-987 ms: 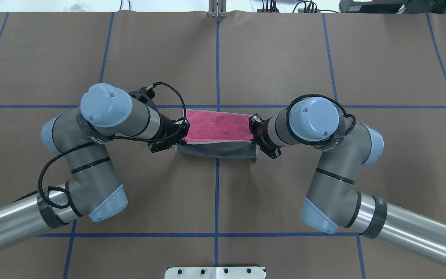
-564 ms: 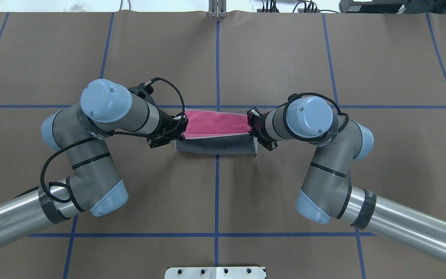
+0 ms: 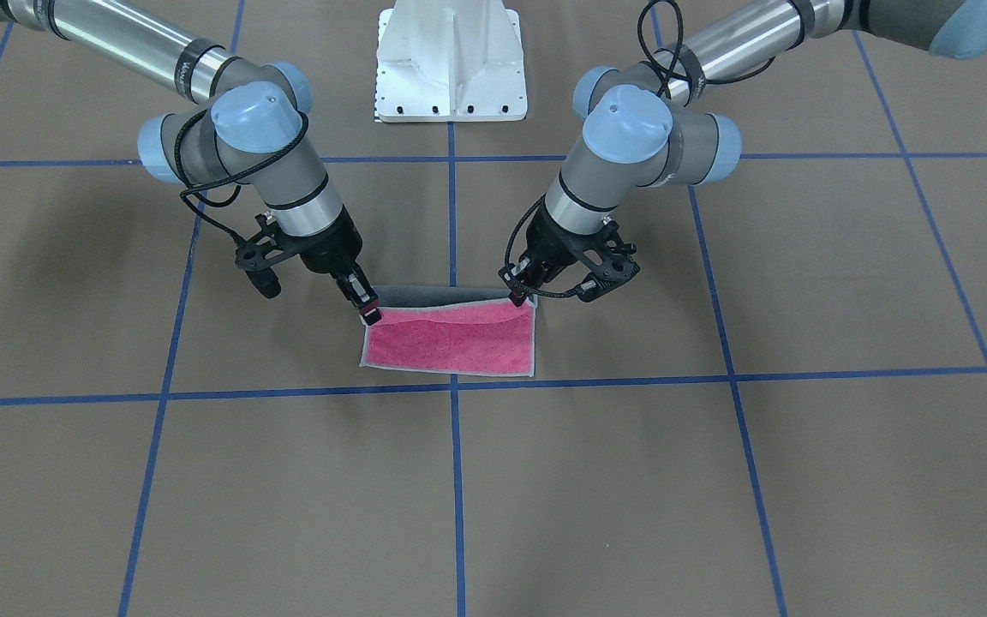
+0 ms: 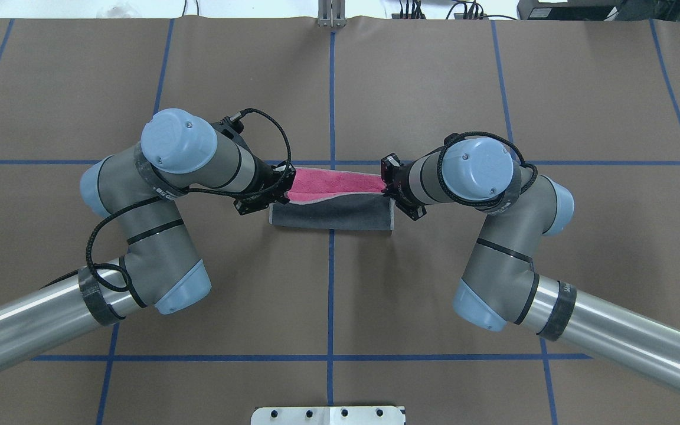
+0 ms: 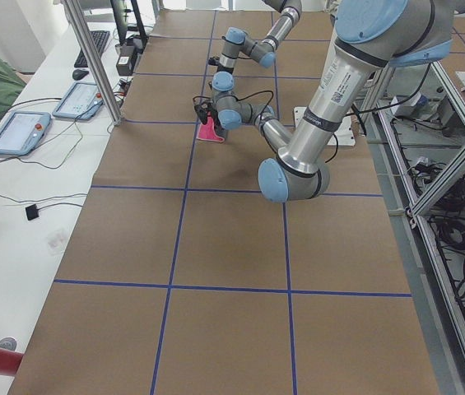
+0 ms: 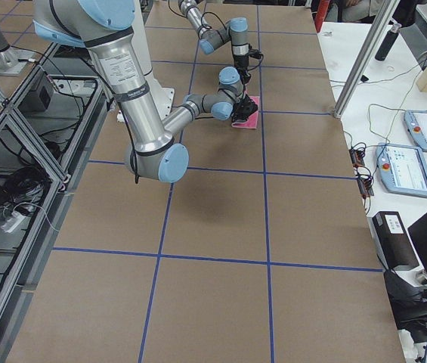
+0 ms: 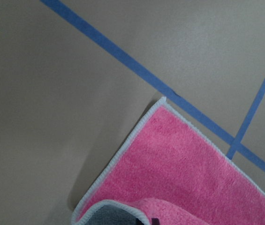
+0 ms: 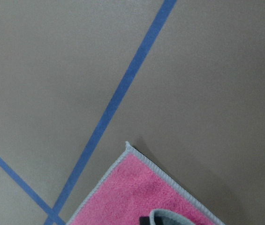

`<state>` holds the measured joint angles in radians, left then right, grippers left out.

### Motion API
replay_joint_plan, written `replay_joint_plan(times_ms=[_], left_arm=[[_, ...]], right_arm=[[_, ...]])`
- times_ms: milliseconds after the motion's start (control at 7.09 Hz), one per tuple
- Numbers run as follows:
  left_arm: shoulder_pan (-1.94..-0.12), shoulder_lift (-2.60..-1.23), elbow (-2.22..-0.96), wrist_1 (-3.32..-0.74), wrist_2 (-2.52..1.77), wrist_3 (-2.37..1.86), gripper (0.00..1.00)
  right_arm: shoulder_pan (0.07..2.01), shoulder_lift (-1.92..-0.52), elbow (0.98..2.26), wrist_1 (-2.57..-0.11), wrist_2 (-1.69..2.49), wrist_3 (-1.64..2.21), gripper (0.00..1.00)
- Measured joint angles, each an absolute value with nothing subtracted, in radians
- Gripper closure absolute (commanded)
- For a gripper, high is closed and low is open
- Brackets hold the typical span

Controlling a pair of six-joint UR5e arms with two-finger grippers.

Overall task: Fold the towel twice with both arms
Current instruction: 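Lift both near corners and fold them over toward the far edge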

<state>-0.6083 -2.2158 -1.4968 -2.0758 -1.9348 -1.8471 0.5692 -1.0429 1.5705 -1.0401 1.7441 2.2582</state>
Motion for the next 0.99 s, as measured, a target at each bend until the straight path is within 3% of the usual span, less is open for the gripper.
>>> replay_joint_plan(times_ms=[987], left_arm=[[-0.636, -2.255, -1.403, -2.11, -1.935, -1.848, 1.0]], right_arm=[[0.595, -0.997, 1.498, -1.039, 1.735, 2.258, 0.99]])
